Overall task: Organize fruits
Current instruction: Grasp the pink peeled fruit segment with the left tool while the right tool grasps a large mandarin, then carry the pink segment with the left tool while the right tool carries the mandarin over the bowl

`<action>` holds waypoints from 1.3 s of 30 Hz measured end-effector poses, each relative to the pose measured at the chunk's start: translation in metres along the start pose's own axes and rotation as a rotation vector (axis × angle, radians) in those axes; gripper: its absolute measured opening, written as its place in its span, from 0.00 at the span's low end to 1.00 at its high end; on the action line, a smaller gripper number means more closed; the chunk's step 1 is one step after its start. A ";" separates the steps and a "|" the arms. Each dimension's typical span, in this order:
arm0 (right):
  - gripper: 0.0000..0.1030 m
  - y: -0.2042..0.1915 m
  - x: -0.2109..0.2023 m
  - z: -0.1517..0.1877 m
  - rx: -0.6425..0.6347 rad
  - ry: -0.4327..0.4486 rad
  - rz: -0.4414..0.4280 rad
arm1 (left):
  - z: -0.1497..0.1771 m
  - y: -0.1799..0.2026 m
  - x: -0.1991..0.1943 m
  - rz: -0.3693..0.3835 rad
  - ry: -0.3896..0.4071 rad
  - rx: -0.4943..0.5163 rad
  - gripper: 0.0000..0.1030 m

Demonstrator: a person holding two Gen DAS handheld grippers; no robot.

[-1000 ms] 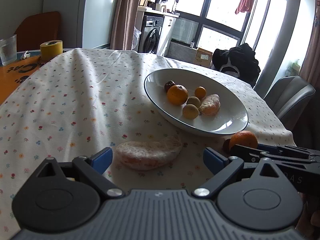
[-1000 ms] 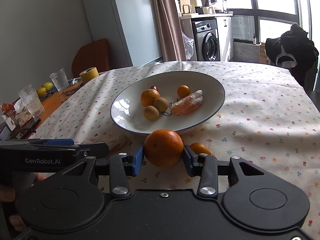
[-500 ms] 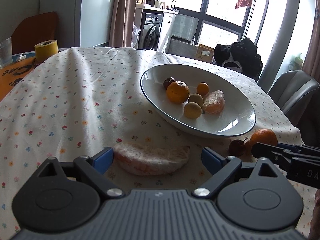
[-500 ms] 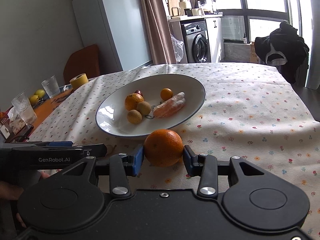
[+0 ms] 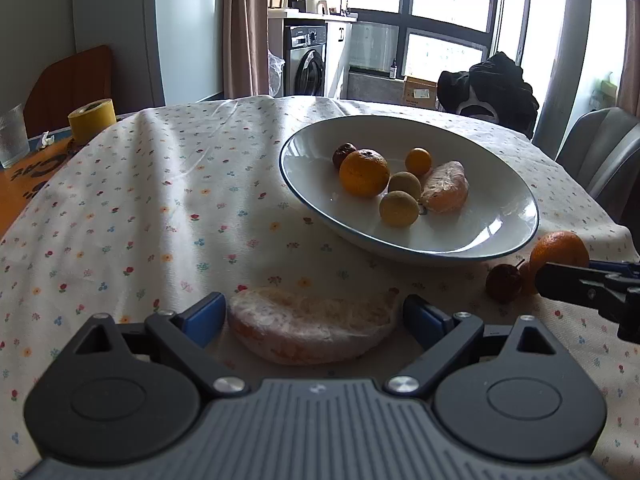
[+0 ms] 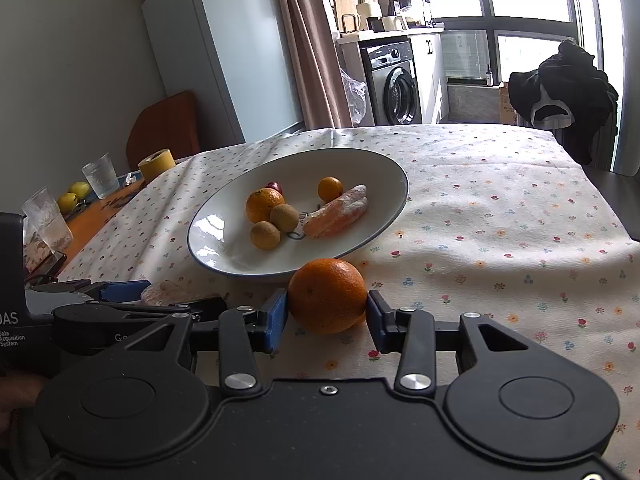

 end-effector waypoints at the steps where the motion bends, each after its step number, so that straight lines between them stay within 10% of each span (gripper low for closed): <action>1: 0.39 0.000 0.000 0.000 0.000 0.000 0.000 | 0.000 0.001 0.000 -0.006 -0.002 0.003 0.89; 39: 0.39 -0.015 -0.039 -0.015 -0.032 0.098 0.022 | -0.018 -0.002 -0.078 0.076 0.148 -0.026 0.86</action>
Point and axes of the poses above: each gripper's, at about its wrist camera, not at the fingertips, and x roughly the way its jaws point, y to its right, z to its underside, the point moved 5 cm from there along x, roughly the way its jaws point, and after that the axes turned 14 degrees about -y, right-handed, at the moved point
